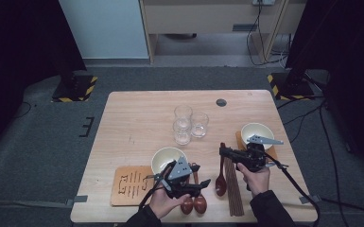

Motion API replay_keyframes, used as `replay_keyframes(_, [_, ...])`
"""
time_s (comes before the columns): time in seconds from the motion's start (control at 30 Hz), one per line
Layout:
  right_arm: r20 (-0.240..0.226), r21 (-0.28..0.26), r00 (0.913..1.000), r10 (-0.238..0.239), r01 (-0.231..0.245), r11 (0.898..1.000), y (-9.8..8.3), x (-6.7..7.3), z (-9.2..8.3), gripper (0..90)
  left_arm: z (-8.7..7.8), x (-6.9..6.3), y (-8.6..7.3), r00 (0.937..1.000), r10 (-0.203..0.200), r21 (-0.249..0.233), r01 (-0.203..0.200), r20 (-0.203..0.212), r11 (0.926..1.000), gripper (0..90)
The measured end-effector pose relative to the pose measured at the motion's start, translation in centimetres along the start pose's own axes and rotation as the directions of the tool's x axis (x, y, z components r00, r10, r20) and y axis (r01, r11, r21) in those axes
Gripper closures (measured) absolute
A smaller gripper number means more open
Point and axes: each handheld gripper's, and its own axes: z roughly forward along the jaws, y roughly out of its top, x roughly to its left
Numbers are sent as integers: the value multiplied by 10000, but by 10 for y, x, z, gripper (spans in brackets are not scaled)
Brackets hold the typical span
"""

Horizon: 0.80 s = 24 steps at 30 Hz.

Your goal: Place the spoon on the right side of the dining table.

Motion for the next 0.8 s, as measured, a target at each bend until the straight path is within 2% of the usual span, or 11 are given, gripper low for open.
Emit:
replay_keyframes(0.57, [238,-593,9997,45,-31,9982,9,-5,-6,844,-17,19,7,9988,-215,-182,207,-451,9996,353])
replay_keyframes(0.8, [354,-746,9994,6,21,9972,11,-7,-8,843,-28,28,9,9963,-313,-332,288,-794,9990,345])
